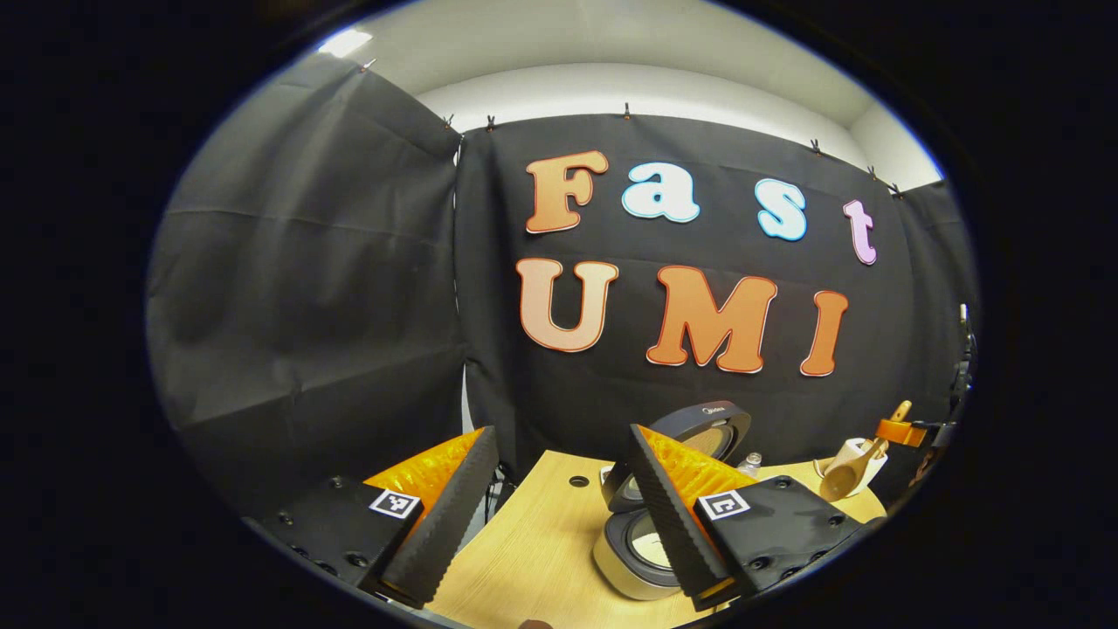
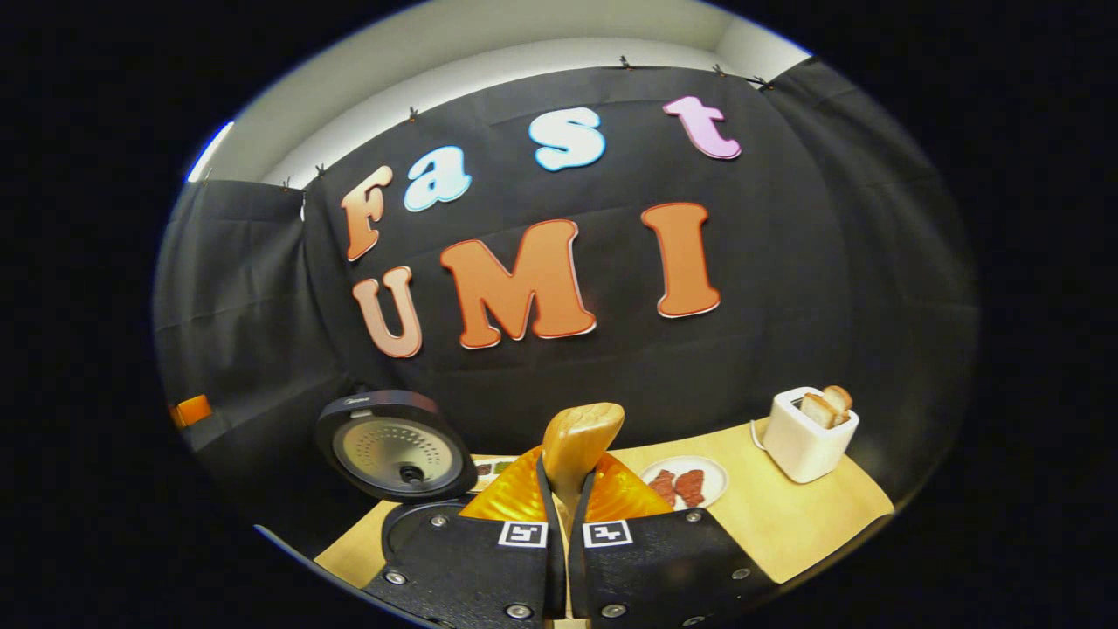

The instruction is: Close the left gripper, press the button to open the rice cooker; take a wooden spoon from the chopstick holder with the right hand, scoop a spoonful of rice and pour it into the rice cooker, then put the wooden spoon back into the chopstick holder.

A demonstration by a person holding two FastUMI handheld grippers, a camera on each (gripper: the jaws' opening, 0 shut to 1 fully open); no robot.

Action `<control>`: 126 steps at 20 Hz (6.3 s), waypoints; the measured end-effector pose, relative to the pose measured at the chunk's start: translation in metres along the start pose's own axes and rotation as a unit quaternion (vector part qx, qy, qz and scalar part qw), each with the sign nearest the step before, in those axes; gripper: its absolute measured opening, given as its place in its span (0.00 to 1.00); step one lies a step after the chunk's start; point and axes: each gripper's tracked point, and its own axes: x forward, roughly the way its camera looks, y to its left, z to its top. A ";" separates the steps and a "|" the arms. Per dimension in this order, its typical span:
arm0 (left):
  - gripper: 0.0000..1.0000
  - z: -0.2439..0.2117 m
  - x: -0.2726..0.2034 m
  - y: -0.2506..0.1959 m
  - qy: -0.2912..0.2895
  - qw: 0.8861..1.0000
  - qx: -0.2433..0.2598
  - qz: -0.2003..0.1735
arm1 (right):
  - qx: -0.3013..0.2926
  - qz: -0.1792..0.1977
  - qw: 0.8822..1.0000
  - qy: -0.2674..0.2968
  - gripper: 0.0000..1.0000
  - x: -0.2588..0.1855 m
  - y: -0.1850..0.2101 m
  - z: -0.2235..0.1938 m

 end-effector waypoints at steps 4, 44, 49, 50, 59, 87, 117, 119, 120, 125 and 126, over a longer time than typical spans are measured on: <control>1.00 -0.003 -0.002 -0.019 0.004 1.000 -0.006 -0.006 | 0.011 -0.048 0.999 0.012 0.01 -0.024 -0.072 -0.011; 1.00 0.001 0.003 -0.074 0.032 0.998 0.007 -0.048 | 0.057 -0.209 0.968 0.129 0.95 -0.052 -0.221 -0.152; 1.00 0.036 0.023 -0.098 0.015 0.998 0.017 -0.054 | 0.027 -0.194 0.975 0.105 0.95 -0.065 -0.208 -0.099; 1.00 0.043 0.028 -0.105 0.013 0.998 0.022 -0.056 | 0.023 -0.187 0.977 0.102 0.95 -0.067 -0.203 -0.092; 1.00 0.100 0.102 -0.169 0.000 0.997 0.047 -0.065 | 0.000 -0.134 0.988 0.078 0.95 -0.081 -0.171 -0.036; 1.00 -0.070 0.183 -0.196 0.189 0.978 0.052 -0.078 | -0.036 -0.139 0.989 0.042 0.95 -0.122 -0.181 0.014; 1.00 -0.278 0.053 -0.215 0.228 0.969 0.080 -0.054 | -0.041 -0.096 0.989 0.104 0.95 -0.138 -0.198 -0.034; 1.00 -0.277 0.050 -0.214 0.249 0.963 0.087 -0.049 | -0.044 -0.097 0.990 0.097 0.95 -0.137 -0.199 -0.027; 1.00 -0.272 0.048 -0.213 0.251 0.963 0.089 -0.048 | -0.044 -0.097 0.990 0.091 0.95 -0.137 -0.199 -0.022; 1.00 -0.193 0.039 -0.215 0.204 0.973 0.089 -0.066 | -0.044 -0.100 0.992 0.060 1.00 -0.135 -0.198 0.007; 1.00 -0.171 0.037 -0.216 0.188 0.976 0.088 -0.067 | -0.044 -0.101 0.992 0.055 0.95 -0.134 -0.199 0.013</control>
